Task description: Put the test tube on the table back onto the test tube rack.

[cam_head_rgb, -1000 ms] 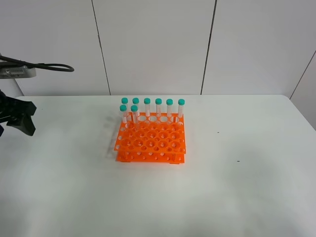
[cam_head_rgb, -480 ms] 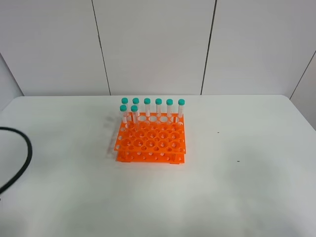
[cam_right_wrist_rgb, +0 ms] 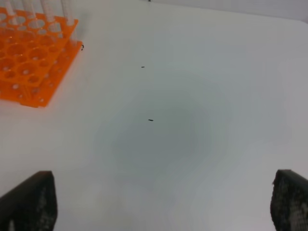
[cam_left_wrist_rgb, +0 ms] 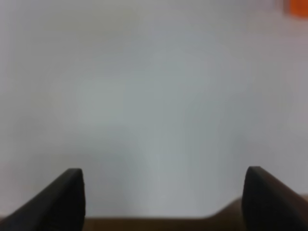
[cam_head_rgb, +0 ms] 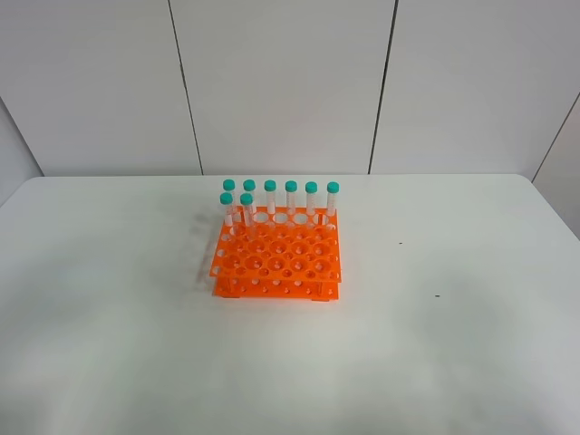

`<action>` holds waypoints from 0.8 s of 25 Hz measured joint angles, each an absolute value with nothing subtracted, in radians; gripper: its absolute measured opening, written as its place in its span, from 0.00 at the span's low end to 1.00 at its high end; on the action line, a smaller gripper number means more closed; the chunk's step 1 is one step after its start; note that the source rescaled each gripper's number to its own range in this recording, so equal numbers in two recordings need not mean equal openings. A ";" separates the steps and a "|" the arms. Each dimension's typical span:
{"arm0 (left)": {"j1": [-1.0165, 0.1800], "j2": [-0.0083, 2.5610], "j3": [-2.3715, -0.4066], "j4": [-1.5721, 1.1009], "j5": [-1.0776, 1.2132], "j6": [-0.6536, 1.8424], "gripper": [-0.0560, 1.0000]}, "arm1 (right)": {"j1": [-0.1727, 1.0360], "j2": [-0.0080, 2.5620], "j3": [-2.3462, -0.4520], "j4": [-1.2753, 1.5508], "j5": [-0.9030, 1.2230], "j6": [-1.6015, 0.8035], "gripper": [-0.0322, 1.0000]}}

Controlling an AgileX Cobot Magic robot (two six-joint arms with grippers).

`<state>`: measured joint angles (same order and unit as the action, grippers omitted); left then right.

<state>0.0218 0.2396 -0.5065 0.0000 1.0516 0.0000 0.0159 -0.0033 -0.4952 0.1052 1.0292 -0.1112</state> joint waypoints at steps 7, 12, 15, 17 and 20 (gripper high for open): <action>-0.014 0.100 -0.506 0.000 1.052 0.000 0.95 | 0.016 -0.003 -0.495 0.105 1.029 -0.111 0.98; -0.071 0.088 -0.506 0.000 1.052 0.000 0.95 | 0.016 -0.003 -0.495 0.105 1.029 -0.111 0.98; -0.071 0.088 -0.506 0.000 1.052 0.000 0.95 | 0.016 -0.003 -0.495 0.105 1.029 -0.111 0.98; -0.071 0.081 -0.506 0.000 1.052 0.000 0.95 | 0.016 -0.003 -0.495 0.105 1.029 -0.111 0.98; -0.071 0.030 -0.504 0.000 1.052 0.000 0.95 | 0.016 -0.003 -0.495 0.105 1.029 -0.111 0.98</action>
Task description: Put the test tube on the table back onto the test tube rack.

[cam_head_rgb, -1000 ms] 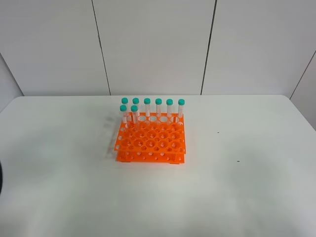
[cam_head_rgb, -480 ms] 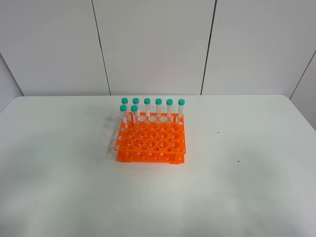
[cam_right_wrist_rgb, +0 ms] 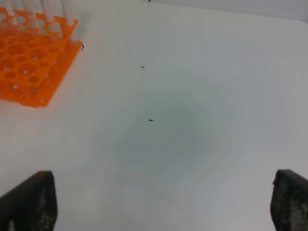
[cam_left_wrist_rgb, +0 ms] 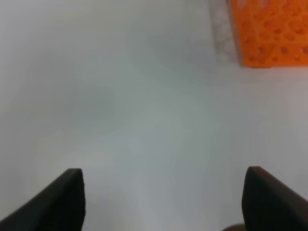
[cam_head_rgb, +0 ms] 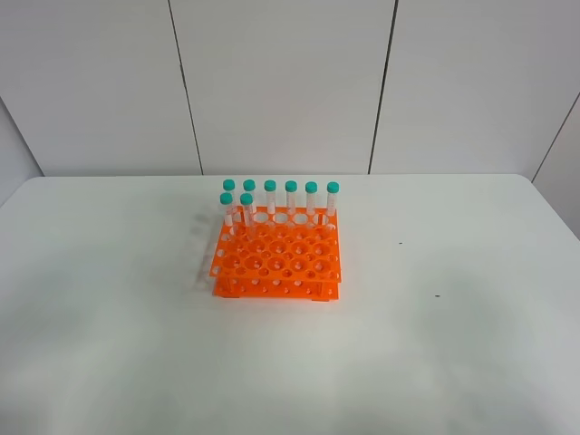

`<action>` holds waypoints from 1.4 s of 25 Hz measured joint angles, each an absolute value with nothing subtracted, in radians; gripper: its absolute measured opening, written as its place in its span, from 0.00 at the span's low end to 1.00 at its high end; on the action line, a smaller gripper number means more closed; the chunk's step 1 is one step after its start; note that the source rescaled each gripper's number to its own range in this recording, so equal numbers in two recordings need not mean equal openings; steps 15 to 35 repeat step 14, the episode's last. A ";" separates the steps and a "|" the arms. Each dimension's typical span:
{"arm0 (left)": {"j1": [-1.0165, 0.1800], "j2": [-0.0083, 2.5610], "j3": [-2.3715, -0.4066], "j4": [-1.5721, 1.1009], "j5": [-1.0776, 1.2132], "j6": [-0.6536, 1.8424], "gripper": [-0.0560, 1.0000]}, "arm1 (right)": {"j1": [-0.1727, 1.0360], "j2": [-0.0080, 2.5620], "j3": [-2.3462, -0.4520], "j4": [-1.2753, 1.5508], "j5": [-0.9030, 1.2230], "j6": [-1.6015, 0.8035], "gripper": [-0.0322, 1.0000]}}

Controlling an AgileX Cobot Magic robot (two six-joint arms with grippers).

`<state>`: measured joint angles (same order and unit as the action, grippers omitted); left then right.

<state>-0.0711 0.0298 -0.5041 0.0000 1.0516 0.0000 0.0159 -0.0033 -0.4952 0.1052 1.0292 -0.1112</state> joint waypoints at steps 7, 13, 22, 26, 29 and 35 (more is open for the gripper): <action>-0.071 -0.006 -0.503 0.000 1.053 0.000 0.95 | 0.016 -0.003 -0.495 0.105 1.029 -0.111 0.98; -0.071 -0.006 -0.503 0.000 1.053 0.000 0.95 | 0.016 -0.003 -0.495 0.105 1.029 -0.111 0.98; -0.071 -0.006 -0.503 0.000 1.053 0.000 0.95 | 0.016 -0.003 -0.495 0.105 1.029 -0.111 0.98; -0.071 -0.006 -0.503 0.000 1.053 0.000 0.95 | 0.016 -0.003 -0.495 0.105 1.029 -0.111 0.98; -0.071 -0.006 -0.503 0.000 1.053 0.000 0.95 | 0.016 -0.003 -0.495 0.105 1.029 -0.111 0.98; -0.071 -0.006 -0.503 0.000 1.053 0.000 0.95 | 0.016 -0.003 -0.495 0.105 1.029 -0.111 0.98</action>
